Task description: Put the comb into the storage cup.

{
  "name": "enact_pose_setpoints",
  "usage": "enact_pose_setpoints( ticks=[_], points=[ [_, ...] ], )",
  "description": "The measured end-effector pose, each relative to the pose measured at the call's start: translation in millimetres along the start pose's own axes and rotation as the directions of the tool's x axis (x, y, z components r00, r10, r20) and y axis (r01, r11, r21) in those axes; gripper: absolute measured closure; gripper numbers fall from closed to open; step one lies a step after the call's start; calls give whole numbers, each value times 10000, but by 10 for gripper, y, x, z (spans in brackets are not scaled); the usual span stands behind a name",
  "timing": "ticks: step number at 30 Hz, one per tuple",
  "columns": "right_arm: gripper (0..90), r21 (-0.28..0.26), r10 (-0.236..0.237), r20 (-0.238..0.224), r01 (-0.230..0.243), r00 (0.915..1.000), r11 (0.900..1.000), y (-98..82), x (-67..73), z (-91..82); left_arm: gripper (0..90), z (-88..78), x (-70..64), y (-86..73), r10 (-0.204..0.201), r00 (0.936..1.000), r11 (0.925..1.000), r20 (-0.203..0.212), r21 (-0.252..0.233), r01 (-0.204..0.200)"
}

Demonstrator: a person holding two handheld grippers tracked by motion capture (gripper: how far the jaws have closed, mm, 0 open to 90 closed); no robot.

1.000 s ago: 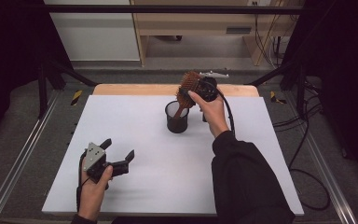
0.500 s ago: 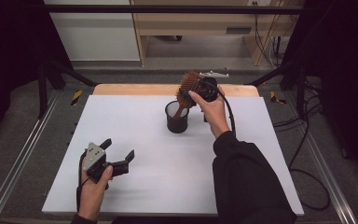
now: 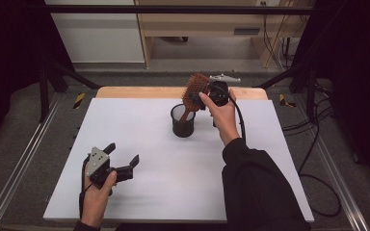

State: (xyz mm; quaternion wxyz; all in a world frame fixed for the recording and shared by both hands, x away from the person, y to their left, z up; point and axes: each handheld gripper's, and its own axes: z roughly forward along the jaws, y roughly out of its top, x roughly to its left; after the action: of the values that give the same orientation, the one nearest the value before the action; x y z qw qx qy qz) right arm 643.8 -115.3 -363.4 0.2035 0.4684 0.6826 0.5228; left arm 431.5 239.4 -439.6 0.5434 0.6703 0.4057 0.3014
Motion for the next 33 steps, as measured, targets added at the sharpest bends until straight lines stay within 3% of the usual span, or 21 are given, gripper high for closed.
enact_pose_setpoints(
  ticks=[24, 33],
  points=[
    [38, -961, -134, 286, 161, 9995, 9952, 73, -27, -214, 22, -4, 1, 1, 21, 10000, 10000, -46, -5, -21],
    [38, -1626, -118, 517, 201, 9986, 9865, 123, -12, -350, 22, -11, 26, 5, -58, 9999, 10000, -119, -52, 57]
  ],
)
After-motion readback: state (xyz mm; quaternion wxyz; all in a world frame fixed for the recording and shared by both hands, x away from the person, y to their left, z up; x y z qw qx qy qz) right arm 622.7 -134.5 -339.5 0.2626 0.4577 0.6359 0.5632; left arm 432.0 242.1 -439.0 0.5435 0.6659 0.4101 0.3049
